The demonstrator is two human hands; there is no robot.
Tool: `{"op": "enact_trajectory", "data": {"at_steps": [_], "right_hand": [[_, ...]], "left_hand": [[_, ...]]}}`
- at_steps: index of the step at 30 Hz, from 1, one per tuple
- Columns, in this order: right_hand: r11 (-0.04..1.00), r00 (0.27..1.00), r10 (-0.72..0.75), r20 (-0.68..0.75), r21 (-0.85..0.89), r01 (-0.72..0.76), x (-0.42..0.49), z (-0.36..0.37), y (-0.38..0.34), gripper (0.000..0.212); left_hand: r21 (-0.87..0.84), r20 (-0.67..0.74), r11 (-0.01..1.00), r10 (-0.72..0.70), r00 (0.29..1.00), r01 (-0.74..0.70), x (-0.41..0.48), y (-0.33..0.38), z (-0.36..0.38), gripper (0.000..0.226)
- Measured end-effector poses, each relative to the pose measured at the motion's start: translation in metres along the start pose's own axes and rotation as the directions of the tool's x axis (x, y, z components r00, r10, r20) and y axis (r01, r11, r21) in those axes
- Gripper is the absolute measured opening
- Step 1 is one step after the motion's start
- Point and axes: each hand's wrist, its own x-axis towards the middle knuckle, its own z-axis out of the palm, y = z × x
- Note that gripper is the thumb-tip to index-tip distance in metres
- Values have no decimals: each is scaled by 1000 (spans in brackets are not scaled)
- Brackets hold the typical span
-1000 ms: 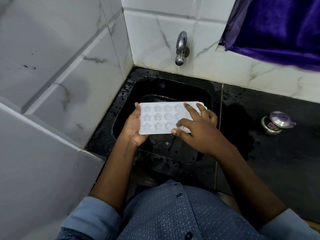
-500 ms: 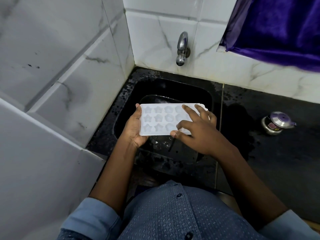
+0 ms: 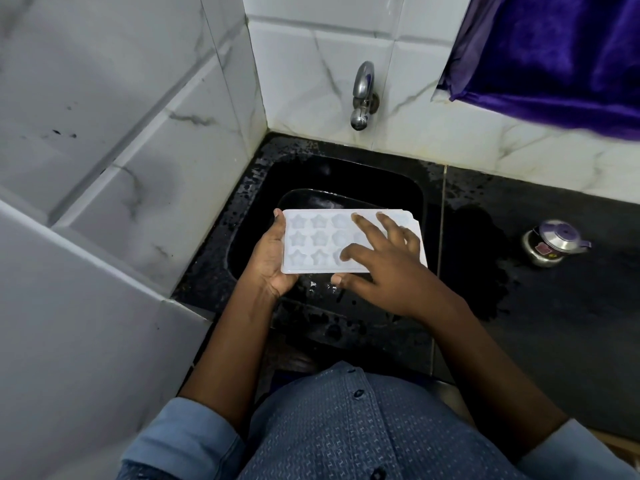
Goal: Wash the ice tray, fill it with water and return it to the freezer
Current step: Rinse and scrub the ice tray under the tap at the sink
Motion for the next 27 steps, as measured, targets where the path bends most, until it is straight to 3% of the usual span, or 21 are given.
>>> {"op": "enact_trajectory", "data": {"at_steps": [22,27], "right_hand": [[997,998,65,25,-41,-63,12,-2,-18,81],[998,999,14,44,-60,-11,11,1,-20,83]], "left_hand": [[6,-5,1000,-13,1000,13,0,5,3,78],[-6,1,1000,-16,1000,16,-1,0,-2,79]]}}
